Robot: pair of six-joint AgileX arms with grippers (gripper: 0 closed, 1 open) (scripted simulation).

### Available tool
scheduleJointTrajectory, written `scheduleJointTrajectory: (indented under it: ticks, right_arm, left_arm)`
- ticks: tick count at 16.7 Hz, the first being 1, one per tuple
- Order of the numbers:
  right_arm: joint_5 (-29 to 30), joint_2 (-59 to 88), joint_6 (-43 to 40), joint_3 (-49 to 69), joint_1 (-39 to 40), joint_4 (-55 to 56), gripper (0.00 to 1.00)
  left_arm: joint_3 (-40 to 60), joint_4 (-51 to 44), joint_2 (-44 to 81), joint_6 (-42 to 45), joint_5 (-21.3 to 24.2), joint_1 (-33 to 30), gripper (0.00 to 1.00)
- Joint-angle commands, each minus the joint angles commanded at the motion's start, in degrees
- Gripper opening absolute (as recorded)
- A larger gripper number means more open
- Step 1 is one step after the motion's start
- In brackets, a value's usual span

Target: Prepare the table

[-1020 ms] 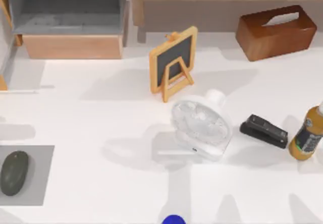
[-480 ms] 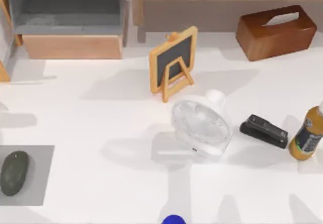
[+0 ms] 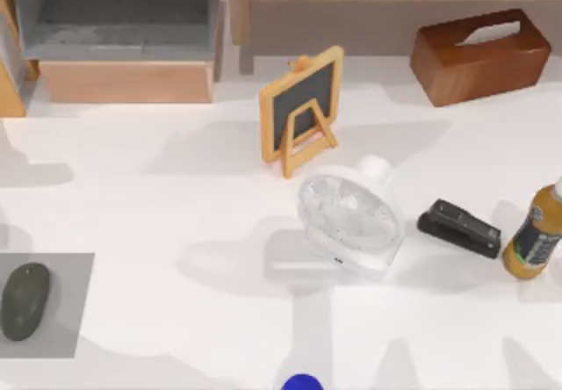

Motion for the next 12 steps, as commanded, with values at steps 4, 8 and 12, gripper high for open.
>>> scheduleJointTrajectory:
  ticks: [4, 8, 12]
  right_arm:
    - [0.0, 0.0, 0.0, 0.0, 0.0, 0.0, 1.0]
    - [0.0, 0.0, 0.0, 0.0, 0.0, 0.0, 1.0]
    - [0.0, 0.0, 0.0, 0.0, 0.0, 0.0, 1.0]
  left_arm:
    - [2.0, -1.8, 1.7, 0.0, -0.8, -0.5, 0.0]
    - [11.6, -5.3, 4.7, -0.1, -2.2, -2.2, 0.0]
    - [15.9, -8.6, 7.3, -0.3, -3.7, -3.6, 0.0]
